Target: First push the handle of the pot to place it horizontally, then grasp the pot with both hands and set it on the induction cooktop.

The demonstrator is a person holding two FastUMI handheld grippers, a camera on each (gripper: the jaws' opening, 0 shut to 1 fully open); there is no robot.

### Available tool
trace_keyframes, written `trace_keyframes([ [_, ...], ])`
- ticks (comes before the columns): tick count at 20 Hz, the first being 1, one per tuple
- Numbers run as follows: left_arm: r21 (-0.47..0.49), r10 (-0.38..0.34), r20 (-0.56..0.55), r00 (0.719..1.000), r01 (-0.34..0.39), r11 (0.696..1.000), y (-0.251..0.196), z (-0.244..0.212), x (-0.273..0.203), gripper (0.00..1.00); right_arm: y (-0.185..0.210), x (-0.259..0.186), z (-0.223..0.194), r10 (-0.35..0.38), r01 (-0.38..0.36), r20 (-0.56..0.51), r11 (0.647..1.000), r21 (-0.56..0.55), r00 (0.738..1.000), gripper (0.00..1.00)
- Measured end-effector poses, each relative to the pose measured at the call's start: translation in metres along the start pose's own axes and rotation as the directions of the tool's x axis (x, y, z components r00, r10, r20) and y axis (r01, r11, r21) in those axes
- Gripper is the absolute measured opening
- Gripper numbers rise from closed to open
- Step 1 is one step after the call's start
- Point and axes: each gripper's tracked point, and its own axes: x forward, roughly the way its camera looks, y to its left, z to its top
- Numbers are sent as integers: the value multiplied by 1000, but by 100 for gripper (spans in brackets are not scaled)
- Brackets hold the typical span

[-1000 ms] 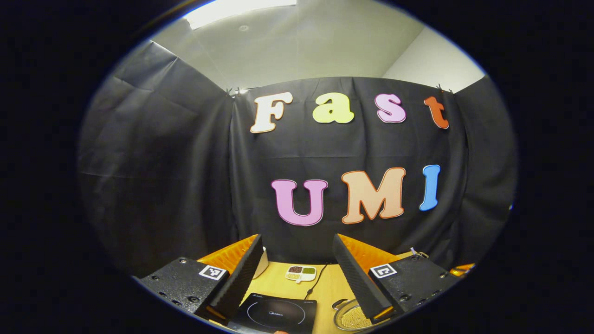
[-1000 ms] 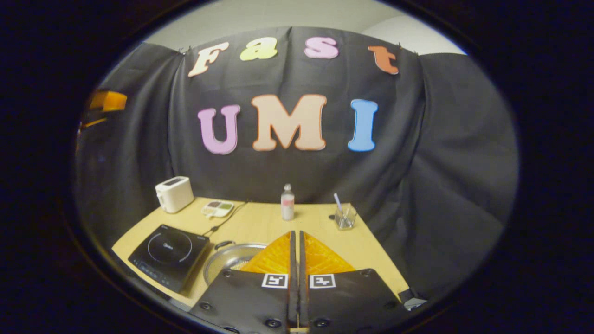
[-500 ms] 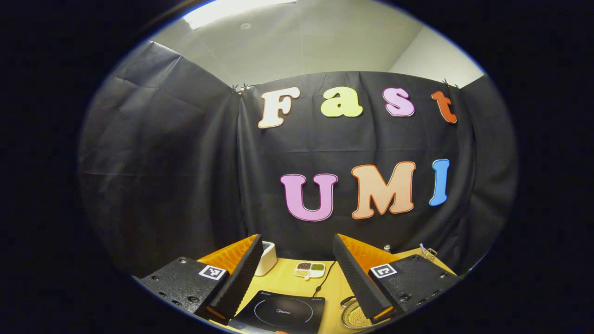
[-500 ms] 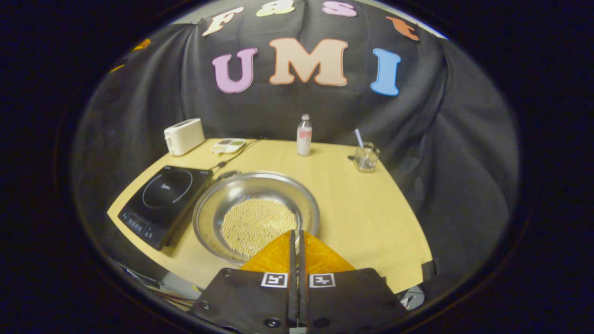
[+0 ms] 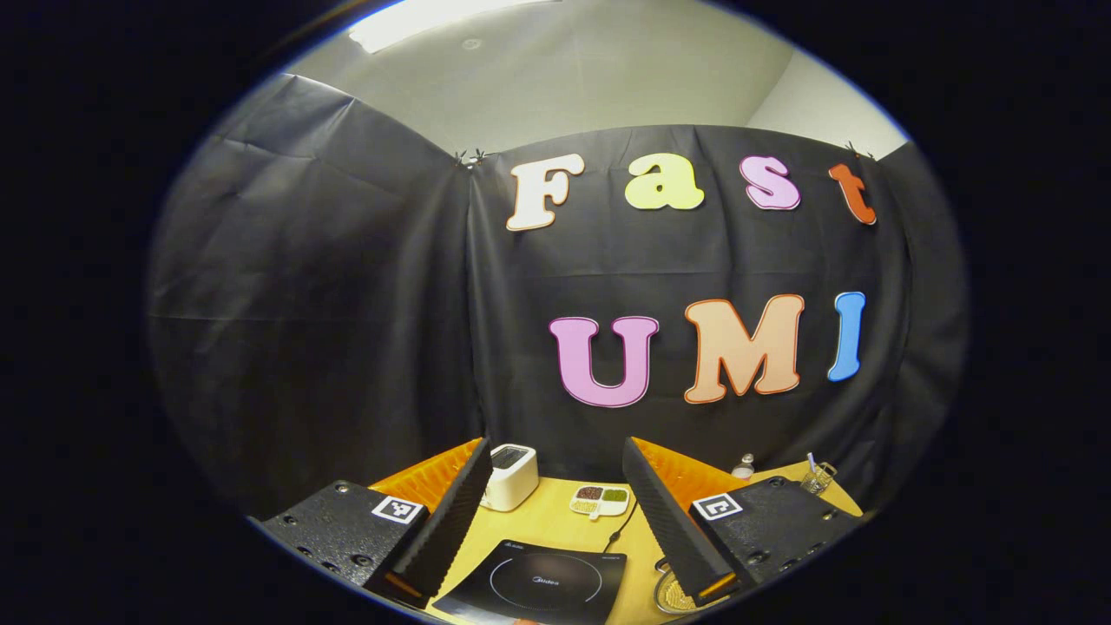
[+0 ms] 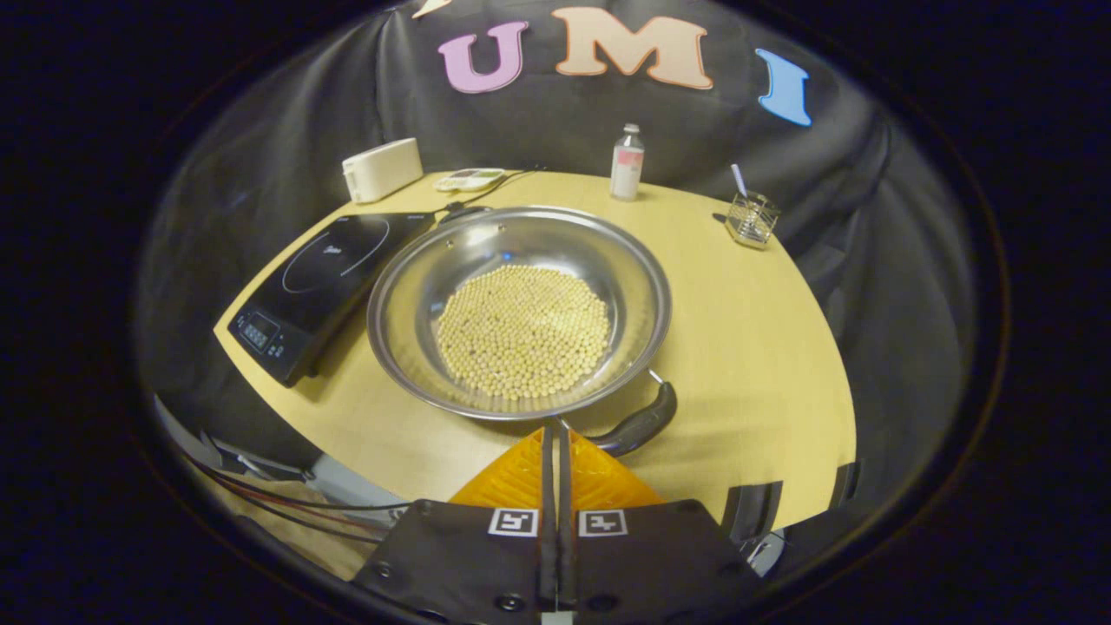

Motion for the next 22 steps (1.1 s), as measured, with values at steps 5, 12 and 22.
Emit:
trace_keyframes([
  [5, -5, 31, -16, 999, -31, 999, 10, -9, 3, 99, -12, 11, 1, -21, 22, -22, 1000, 6, 1000, 2],
  [12, -9, 62, -24, 998, -62, 998, 24, -12, 8, 99, -53, 27, 16, -87, 88, -27, 996, 3, 996, 2],
  [22, 14, 124, -31, 992, -123, 992, 50, -16, 8, 97, -86, 55, 44, -133, 133, -23, 991, -7, 991, 2],
])
